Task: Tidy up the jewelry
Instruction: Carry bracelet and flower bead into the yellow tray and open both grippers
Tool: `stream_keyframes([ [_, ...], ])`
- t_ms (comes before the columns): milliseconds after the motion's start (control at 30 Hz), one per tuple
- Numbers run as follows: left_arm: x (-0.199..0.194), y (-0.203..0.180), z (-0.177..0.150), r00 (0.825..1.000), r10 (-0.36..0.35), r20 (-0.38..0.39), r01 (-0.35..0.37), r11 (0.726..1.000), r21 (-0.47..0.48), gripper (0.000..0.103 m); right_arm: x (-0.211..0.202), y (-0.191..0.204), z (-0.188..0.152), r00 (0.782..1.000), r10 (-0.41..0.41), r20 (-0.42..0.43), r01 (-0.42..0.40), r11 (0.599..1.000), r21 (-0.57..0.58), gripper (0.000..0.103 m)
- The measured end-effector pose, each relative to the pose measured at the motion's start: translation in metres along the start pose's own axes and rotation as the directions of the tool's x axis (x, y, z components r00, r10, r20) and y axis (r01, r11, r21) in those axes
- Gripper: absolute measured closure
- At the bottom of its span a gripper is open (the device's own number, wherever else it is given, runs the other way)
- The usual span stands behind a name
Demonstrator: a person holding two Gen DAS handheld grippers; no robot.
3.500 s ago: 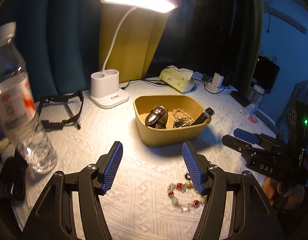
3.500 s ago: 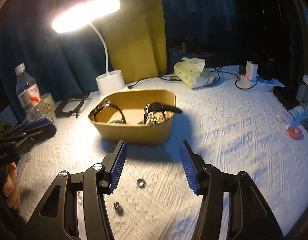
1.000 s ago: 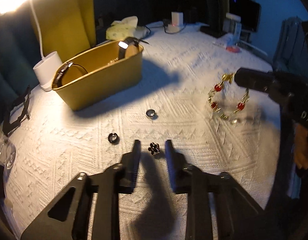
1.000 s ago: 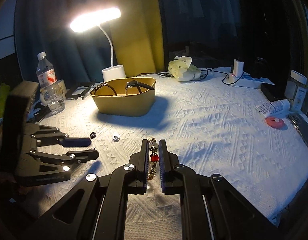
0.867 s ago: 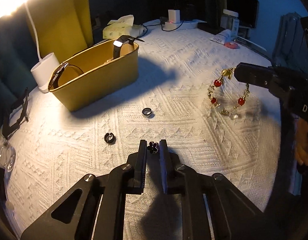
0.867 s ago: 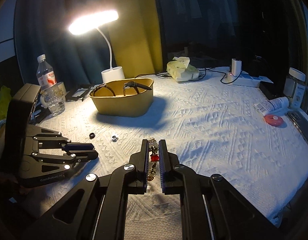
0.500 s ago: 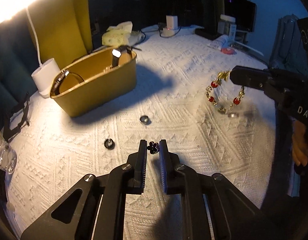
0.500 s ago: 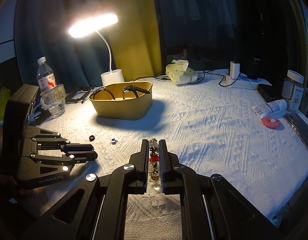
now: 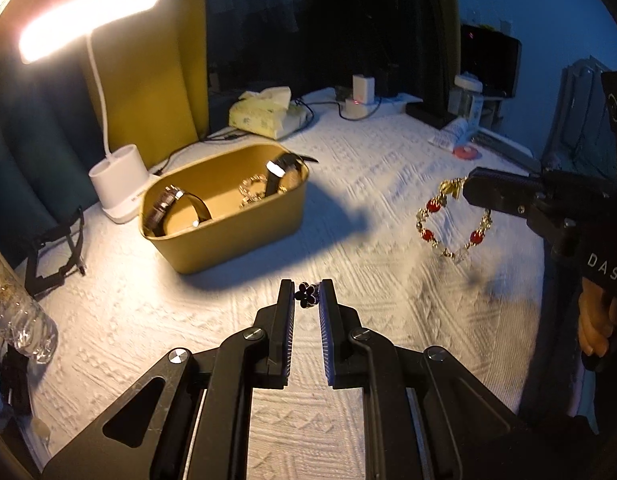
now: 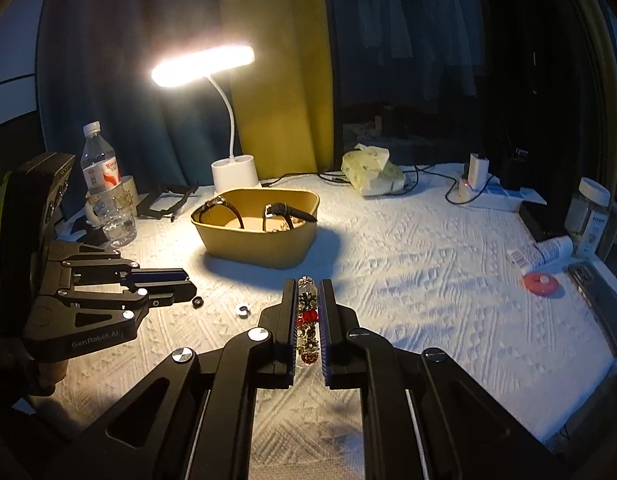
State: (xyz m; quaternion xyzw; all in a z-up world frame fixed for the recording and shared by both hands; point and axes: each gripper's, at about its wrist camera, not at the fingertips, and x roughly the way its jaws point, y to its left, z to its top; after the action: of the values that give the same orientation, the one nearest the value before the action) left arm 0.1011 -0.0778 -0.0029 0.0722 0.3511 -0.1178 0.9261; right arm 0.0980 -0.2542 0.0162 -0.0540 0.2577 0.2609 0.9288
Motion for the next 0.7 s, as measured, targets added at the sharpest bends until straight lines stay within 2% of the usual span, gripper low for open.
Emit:
stream_keyframes([
  [300, -0.008, 0.023, 0.019, 0.999, 0.021, 0.037, -0.019, 0.999, -0.047, 0.089, 0.008, 0.011, 0.025, 1.000, 0.014, 0.011, -0.013, 0.999, -0.040, 0.093],
  [700, -0.002, 0.055, 0.038, 0.997, 0.055, 0.047, -0.051, 0.994, -0.093, 0.089, 0.036, 0.031, 0.065, 0.998, 0.051, 0.028, -0.047, 0.991, -0.123, 0.093],
])
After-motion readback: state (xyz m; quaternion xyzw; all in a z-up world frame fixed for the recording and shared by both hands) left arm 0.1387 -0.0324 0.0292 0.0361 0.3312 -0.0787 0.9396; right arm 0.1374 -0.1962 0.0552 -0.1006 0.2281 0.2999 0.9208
